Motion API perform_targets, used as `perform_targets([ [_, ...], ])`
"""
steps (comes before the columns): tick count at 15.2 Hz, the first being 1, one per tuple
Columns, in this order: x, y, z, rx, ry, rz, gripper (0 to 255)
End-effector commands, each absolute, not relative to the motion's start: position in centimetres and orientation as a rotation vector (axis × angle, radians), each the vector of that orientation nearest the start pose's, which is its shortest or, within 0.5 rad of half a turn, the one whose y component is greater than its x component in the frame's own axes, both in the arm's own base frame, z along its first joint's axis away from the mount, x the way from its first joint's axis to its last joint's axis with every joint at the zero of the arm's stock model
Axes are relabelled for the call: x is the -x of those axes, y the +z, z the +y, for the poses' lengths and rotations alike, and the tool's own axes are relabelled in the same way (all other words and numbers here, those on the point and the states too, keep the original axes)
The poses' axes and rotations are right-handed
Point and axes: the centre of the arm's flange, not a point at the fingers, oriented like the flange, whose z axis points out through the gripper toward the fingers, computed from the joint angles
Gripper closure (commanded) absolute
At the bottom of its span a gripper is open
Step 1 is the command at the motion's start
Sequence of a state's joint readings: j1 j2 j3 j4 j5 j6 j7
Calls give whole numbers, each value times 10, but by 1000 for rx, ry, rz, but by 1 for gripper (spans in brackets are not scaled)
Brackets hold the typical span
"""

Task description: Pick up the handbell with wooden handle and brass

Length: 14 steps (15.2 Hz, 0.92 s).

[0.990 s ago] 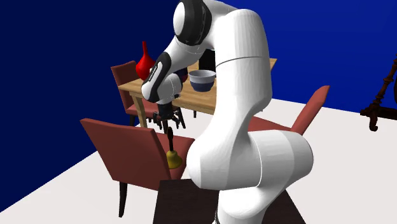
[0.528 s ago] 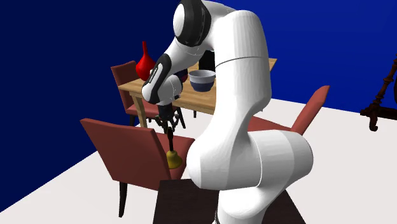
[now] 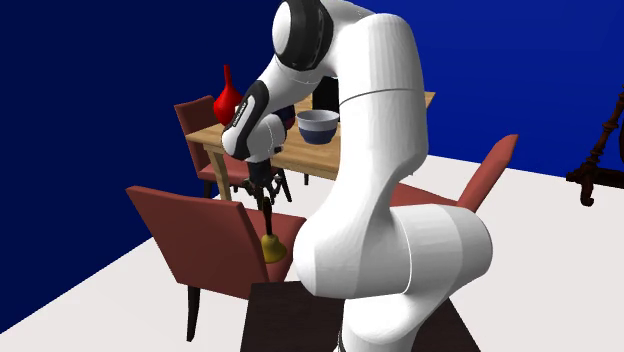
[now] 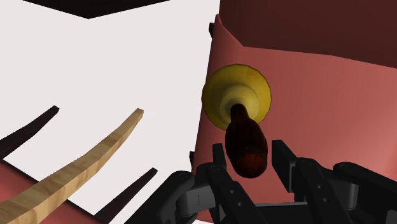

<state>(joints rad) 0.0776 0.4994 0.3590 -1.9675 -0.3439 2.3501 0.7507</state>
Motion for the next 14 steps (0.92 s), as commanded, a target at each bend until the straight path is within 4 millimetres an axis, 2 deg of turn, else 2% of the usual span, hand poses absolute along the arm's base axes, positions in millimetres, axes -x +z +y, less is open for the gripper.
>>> perform_targets([
  [1, -555, 233, 246, 3229, 33, 155, 255],
  [12, -555, 291, 246, 3229, 33, 155, 255],
  [14, -555, 292, 246, 3229, 33, 155, 255],
])
